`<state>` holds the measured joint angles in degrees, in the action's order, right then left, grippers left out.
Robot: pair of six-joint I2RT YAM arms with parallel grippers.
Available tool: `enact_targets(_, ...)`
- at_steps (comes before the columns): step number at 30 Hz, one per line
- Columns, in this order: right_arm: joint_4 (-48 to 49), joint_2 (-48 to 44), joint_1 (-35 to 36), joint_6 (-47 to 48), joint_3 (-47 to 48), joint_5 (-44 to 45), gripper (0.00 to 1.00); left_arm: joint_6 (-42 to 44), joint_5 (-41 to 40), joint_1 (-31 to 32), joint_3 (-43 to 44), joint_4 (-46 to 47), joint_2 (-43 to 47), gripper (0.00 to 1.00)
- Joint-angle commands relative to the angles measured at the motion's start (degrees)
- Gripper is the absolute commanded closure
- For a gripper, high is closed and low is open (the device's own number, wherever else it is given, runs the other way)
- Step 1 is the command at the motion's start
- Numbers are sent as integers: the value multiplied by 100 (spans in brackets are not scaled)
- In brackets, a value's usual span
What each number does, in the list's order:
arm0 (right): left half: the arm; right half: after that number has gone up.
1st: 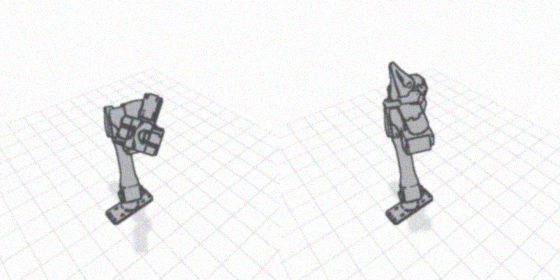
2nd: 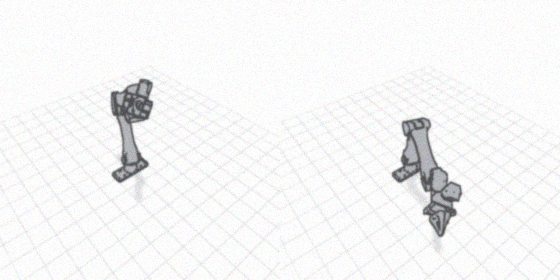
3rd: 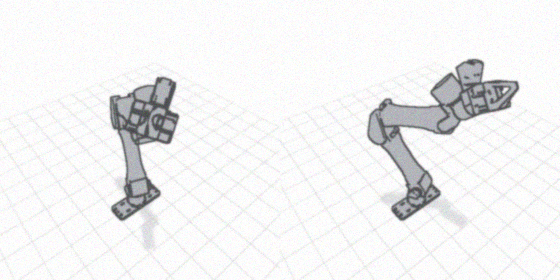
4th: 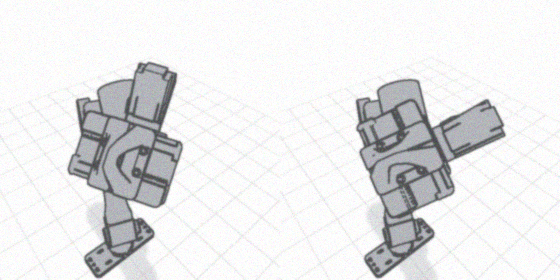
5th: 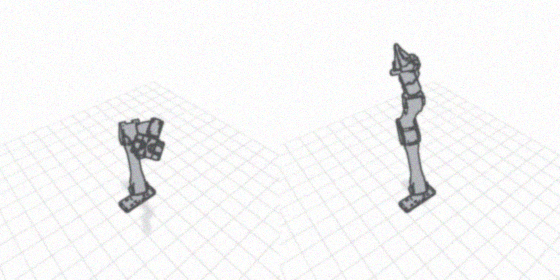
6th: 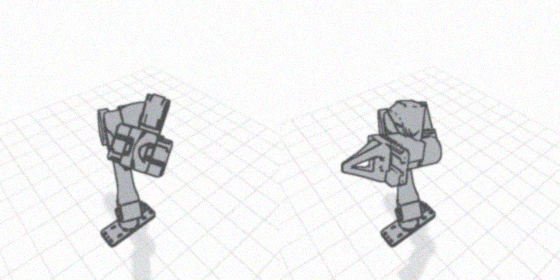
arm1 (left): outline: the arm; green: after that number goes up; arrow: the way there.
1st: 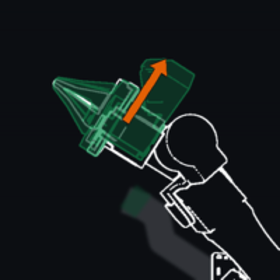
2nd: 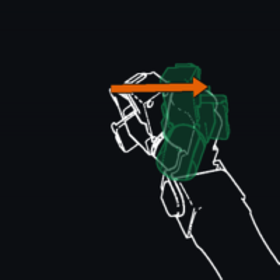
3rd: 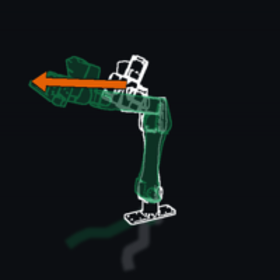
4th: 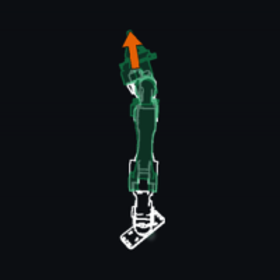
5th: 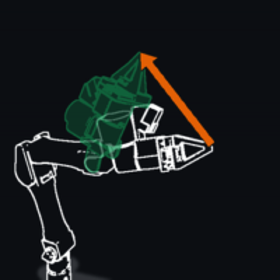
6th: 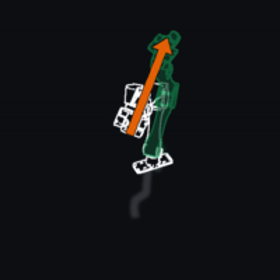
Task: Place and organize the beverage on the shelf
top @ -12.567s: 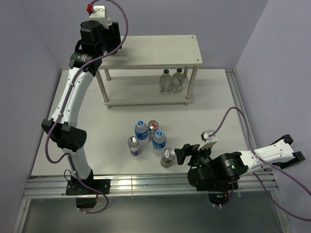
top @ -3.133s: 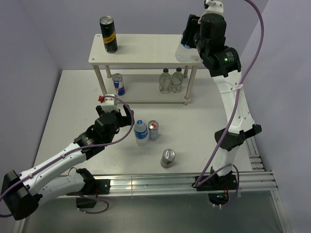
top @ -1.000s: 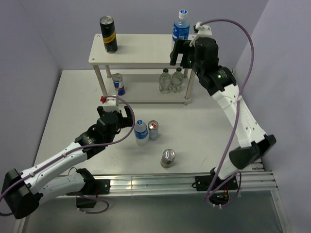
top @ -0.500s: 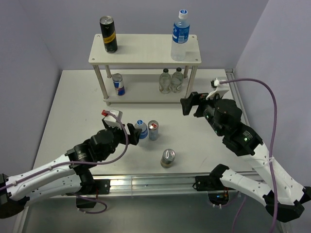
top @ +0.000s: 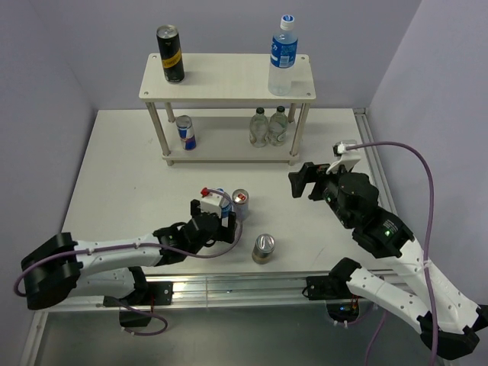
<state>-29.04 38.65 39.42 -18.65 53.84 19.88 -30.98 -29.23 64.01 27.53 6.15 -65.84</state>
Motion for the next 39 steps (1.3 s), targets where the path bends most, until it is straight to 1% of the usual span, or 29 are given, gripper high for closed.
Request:
enact_targets(1,83,-244,39,-24,30,-54,0,13,-582,15,253,982,-506,1)
enact_targets(7,65,-420,40,11,3,-133,0,303,-926,7,236,1695,-1140,1)
enact_targets(12,91,-438,39,11,-23,-239,0,505,-1111,-37,121,2283,-1334,1)
enact_targets(18,109,-508,31,11,-41,-239,0,839,-1146,-248,51,2698,-1528,1)
enact_targets(23,100,-517,40,11,-67,-204,0,919,-1041,-468,-81,3023,-1493,10)
enact_targets(24,100,-517,31,11,-67,-204,0,919,-1032,-486,-125,3049,-1493,16)
enact_targets(25,91,-517,39,11,-67,-195,0,919,-1075,-512,-142,3076,-1484,20)
enact_targets(29,100,-508,31,11,-67,-169,0,884,-1023,-512,-274,3164,-1431,31)
enact_targets(30,100,-499,31,11,-76,-169,0,849,-1023,-512,-292,3173,-1414,37)
enact_targets(32,109,-499,40,11,-85,-151,0,822,-997,-512,-318,3129,-1405,45)
enact_targets(34,126,-490,31,20,-102,-151,0,787,-944,-512,-318,3068,-1344,67)
enact_targets(36,126,-490,40,11,-111,-134,0,717,-987,-495,-292,2841,-1186,98)
enact_targets(38,135,-490,39,20,-102,-133,0,673,-1154,-433,-135,2515,-1019,100)
enact_targets(39,144,-490,40,20,-111,-133,0,594,-1320,-398,-38,1974,-809,100)
